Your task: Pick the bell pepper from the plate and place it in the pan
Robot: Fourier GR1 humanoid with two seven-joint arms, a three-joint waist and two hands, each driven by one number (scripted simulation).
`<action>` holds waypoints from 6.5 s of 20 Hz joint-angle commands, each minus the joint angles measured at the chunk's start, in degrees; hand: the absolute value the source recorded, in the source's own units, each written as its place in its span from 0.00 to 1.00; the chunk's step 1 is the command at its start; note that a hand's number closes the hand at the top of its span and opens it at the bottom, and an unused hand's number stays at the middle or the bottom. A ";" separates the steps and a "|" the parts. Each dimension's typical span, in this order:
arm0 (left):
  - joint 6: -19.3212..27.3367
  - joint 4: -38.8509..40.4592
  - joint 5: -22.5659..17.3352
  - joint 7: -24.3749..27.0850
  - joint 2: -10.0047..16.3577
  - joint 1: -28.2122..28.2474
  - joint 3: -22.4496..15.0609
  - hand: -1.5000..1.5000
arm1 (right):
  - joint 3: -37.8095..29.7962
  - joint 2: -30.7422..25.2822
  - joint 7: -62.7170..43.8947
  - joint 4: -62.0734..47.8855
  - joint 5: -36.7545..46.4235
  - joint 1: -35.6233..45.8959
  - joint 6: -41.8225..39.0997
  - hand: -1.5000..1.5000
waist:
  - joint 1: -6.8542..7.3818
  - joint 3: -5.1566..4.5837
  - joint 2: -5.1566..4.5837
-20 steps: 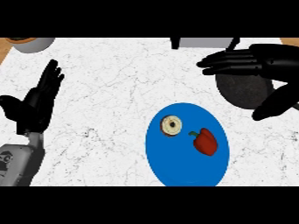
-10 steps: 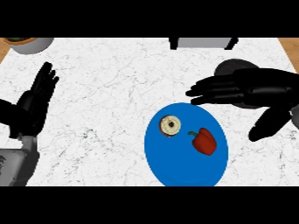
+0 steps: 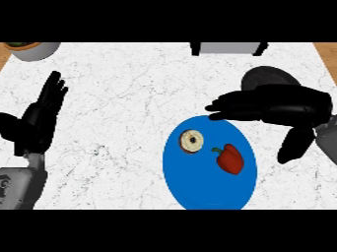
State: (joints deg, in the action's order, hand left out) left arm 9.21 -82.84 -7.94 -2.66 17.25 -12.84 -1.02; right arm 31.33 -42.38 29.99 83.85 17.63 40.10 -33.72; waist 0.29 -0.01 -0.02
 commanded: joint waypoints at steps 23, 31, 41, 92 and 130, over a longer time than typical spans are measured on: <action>-0.51 0.24 3.88 -1.98 -3.13 -1.61 1.52 0.50 | 9.42 8.46 4.24 -4.86 26.76 -2.10 3.85 0.00 | -0.23 0.00 0.07; -5.43 -1.40 1.30 -1.37 -0.50 -0.01 5.78 0.50 | 7.41 10.66 8.02 -9.42 35.00 -4.07 5.05 0.00 | 0.03 0.00 -0.02; -4.05 0.66 3.93 -3.61 -3.29 -3.33 5.14 0.50 | 7.63 18.57 4.90 -11.38 44.12 -4.13 3.33 0.00 | -0.15 0.00 0.00; -5.60 -2.81 5.57 -3.24 -3.53 -0.05 6.73 0.50 | -15.06 41.57 -75.79 5.70 40.27 -8.05 46.52 1.00 | -0.15 0.07 0.03; -5.85 -2.21 6.77 -3.65 -7.60 -3.83 3.80 0.50 | -55.86 17.35 -15.74 -71.10 15.66 6.99 53.24 0.00 | 4.08 0.38 -1.82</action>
State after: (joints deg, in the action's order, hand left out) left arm 3.56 -84.32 -0.74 -5.14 9.91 -16.40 2.94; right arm -23.10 -25.41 11.03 15.84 34.49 46.61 20.04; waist 4.09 0.41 -1.96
